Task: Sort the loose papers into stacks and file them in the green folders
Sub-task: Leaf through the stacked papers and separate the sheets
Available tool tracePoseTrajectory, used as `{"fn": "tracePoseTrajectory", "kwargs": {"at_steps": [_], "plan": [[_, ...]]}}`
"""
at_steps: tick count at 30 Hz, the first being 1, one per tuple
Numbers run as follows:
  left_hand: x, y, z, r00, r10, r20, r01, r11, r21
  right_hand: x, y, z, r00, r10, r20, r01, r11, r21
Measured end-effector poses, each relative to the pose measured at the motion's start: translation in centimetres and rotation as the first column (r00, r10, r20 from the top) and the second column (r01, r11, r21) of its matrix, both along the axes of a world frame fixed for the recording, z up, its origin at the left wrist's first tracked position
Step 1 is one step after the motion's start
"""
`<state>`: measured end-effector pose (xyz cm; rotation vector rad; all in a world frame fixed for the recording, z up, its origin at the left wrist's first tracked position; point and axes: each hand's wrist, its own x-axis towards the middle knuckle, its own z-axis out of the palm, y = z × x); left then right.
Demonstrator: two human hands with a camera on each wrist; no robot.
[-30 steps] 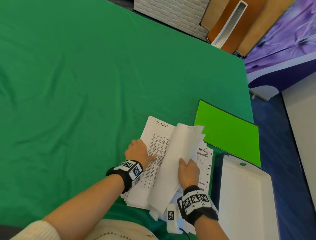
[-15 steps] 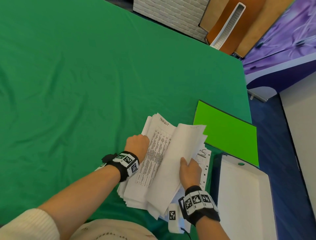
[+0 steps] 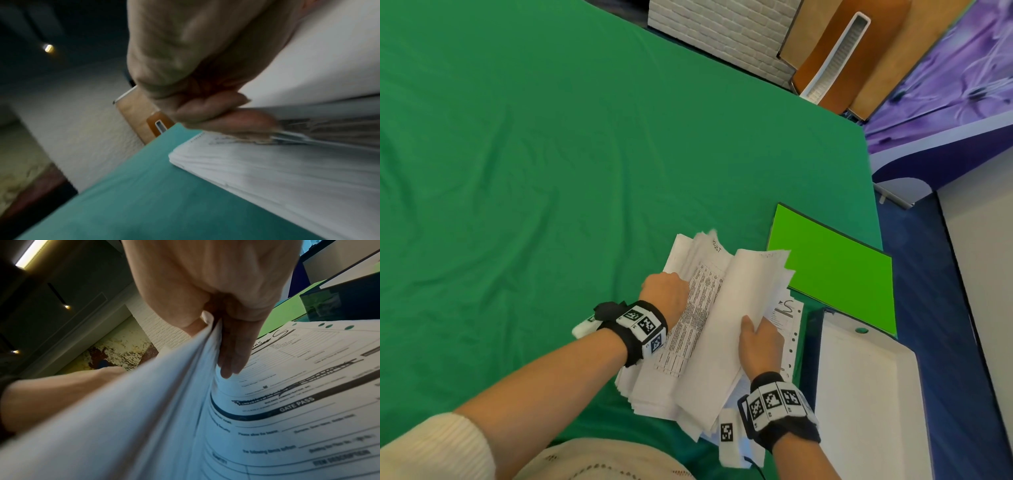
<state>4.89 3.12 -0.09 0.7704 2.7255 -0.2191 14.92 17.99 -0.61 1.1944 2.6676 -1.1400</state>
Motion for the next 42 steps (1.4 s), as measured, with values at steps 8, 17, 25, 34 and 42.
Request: {"fn": "tracePoseTrajectory", "kwargs": {"at_steps": [8, 17, 25, 34, 42], "plan": [[0.7, 1.8, -0.6, 0.934, 0.029, 0.357, -0.228, 0.816, 0.531, -0.1, -0.3, -0.3, 1.0, 0.007, -0.014, -0.008, 0.999, -0.039], [1.6, 1.3, -3.0, 0.844, 0.08, 0.53, -0.379, 0.788, 0.485, -0.3, -0.4, -0.3, 0.997, 0.074, 0.026, -0.074, 0.997, -0.006], [1.2, -0.4, -4.7, 0.78, 0.485, 0.395, -0.622, 0.674, 0.399, -0.5, -0.1, -0.4, 0.999, 0.024, 0.03, -0.024, 1.0, -0.013], [0.1, -0.4, -3.5, 0.832, 0.433, 0.348, -0.552, 0.71, 0.437, -0.2, 0.2, -0.9, 1.0, 0.011, 0.012, -0.01, 1.0, -0.016], [-0.1, -0.1, -0.4, 0.989, 0.132, -0.069, -0.121, 0.981, 0.15, 0.0, 0.5, -0.4, 1.0, 0.017, 0.002, -0.017, 1.0, 0.007]]}}
